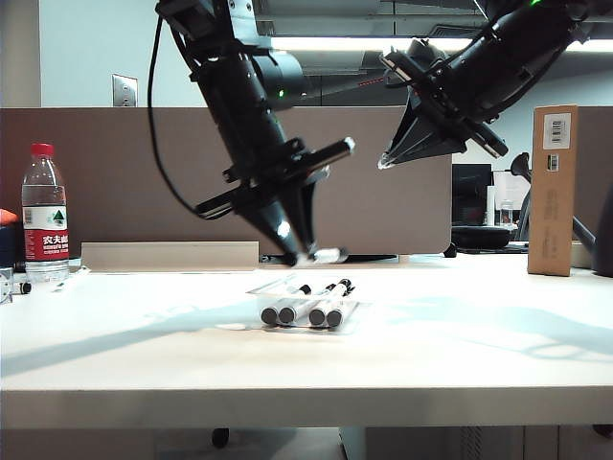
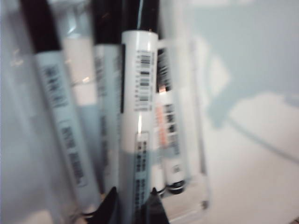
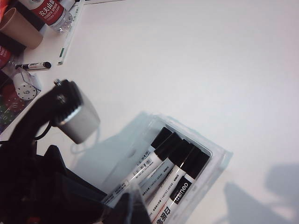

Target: Pick up the markers scattered on the table and put them into the packaging box, making sure the markers fit the shape of the box's grooves.

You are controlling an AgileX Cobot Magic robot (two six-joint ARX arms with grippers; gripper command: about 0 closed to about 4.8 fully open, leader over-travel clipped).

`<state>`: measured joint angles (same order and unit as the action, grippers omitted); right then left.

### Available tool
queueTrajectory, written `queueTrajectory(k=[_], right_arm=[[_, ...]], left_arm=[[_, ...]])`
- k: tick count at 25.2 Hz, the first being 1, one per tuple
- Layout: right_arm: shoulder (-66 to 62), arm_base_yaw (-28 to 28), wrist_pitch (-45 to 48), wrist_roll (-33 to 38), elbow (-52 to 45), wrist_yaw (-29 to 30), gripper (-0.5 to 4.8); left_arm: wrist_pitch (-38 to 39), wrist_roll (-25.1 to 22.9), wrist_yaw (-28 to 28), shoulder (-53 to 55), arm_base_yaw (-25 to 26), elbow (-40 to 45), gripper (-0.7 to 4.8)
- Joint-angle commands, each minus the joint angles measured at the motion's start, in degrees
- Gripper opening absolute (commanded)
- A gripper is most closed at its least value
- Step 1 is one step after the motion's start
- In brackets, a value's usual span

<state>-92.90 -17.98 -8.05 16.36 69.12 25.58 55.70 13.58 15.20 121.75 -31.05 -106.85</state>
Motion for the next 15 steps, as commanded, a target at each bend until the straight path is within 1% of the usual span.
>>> queueTrajectory(k=[1,6,9,10,11,12,14,15], right_arm=[[0.35,-0.04,0.26,-0.33,0.35,0.31,-0.05],[0.35,-0.04,0.04,-0.33,0.35,0.31,-0.05],[0.35,-0.04,0.02,-0.33,0.35,0.52,-0.05],[0.35,-0.04,-0.02,-0.33,0.35,0.74,-0.05],[0.35,-0.04,-0.02,-0.33,0.35,1.27,-0.05],[0.35,-0.04,-0.04,-0.33,0.35,1.53,-0.05],[0.35,-0.04,-0.11,-0.33,0.35,1.55,-0.05],[0.35,-0.04,-0.11,-0.33,0.35,1.55,-0.05]], left_arm=[[0.98,0.39,-0.81,-0.11,0.07,0.92,-0.05],[1.62,0.42,-0.83,-0.04,0.13,0.92,-0.05],[1.57,0.42,-0.83,-0.04,0.13,0.92,0.06],[1.57,0.50,-0.83,-0.04,0.13,0.92,0.36],[1.60,0.72,-0.83,-0.04,0.13,0.92,0.91],[1.62,0.87,-0.85,-0.04,0.13,0.92,1.33],[1.66,0.83,-0.83,-0.04,0.13,0.92,1.98],[1.68,0.81,-0.81,-0.04,0.13,0.92,2.70]])
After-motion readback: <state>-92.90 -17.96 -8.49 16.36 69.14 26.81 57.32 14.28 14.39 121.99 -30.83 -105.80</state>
